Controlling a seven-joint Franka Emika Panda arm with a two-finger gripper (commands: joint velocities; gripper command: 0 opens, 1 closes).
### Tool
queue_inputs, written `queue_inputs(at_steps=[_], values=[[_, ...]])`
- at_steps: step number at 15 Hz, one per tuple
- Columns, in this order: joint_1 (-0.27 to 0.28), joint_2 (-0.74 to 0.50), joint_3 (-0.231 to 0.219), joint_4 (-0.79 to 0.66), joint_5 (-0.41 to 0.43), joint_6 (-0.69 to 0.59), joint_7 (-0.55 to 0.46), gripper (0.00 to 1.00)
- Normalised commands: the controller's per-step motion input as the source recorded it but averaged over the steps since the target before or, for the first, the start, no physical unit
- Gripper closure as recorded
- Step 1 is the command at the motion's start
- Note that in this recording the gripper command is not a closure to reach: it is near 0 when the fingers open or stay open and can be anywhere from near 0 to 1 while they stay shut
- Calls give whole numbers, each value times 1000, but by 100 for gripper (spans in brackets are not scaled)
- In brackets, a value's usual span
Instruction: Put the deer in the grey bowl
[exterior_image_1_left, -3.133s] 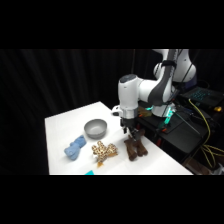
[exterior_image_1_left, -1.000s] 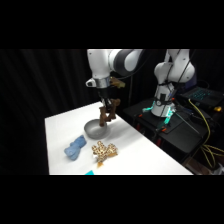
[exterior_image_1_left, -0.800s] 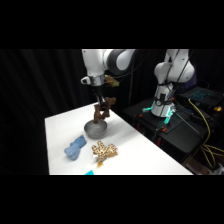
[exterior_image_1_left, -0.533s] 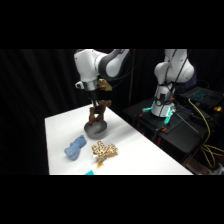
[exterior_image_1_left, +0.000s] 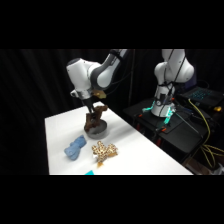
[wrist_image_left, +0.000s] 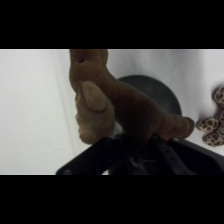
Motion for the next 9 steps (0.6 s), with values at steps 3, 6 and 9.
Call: queue_inputs(at_steps=[3,6,9], values=[[-44,-203,-4,70,40,-236,-173,0],[-43,-149,3,68,46,-198,-188,0],[-52,-101,10,96,67,-177,-219,0]])
